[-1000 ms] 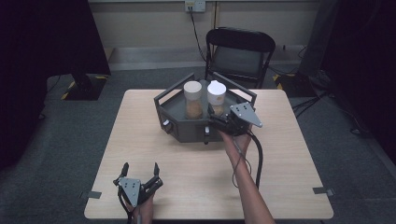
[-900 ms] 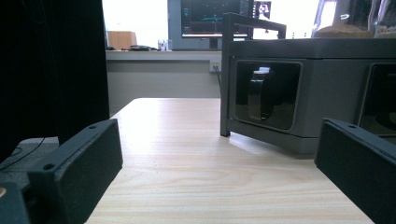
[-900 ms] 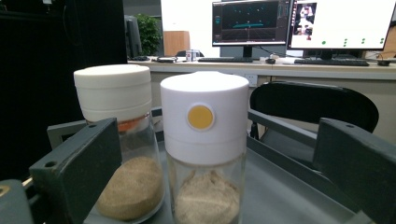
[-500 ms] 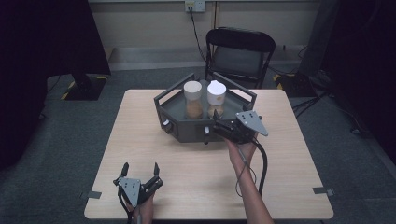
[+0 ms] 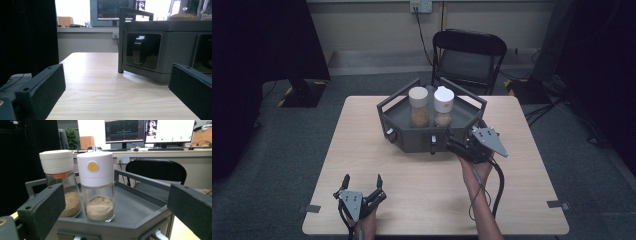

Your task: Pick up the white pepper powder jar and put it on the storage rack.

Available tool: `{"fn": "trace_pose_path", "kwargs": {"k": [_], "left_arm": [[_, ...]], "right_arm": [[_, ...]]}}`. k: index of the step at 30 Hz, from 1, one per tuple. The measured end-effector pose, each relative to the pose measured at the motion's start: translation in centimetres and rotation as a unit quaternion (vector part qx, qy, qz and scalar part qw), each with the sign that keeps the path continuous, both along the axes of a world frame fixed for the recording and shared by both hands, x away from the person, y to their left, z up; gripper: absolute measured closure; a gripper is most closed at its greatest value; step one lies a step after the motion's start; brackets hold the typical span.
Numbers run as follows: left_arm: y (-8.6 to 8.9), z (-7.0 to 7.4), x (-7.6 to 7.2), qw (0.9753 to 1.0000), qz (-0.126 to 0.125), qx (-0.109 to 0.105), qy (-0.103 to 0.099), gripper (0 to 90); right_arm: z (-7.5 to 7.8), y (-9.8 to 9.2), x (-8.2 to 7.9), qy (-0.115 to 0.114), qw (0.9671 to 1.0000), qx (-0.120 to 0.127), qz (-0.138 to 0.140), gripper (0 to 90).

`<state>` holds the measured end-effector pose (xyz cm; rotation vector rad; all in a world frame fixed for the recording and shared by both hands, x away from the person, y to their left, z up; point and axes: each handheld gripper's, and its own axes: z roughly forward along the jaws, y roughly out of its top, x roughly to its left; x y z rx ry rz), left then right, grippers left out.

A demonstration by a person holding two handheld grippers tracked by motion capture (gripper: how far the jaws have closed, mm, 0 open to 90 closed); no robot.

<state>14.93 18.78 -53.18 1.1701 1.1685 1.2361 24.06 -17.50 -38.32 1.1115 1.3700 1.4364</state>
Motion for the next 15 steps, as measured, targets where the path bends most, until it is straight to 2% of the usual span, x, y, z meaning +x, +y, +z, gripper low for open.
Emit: {"fn": "trace_pose_path", "kwargs": {"k": [12,15], "left_arm": [[0.0,0.0,0.0,1.0,0.0,0.0,0.0,0.2],[0.0,0.0,0.0,1.0,0.0,0.0,0.0,0.2]], "right_arm": [[-0.8,-0.6,-2.4,0.004,0.9999,-0.006,-0.011,0.5],[-1.1,-0.9,-2.9,0.005,0.9999,0.002,-0.012,0.5]]}}
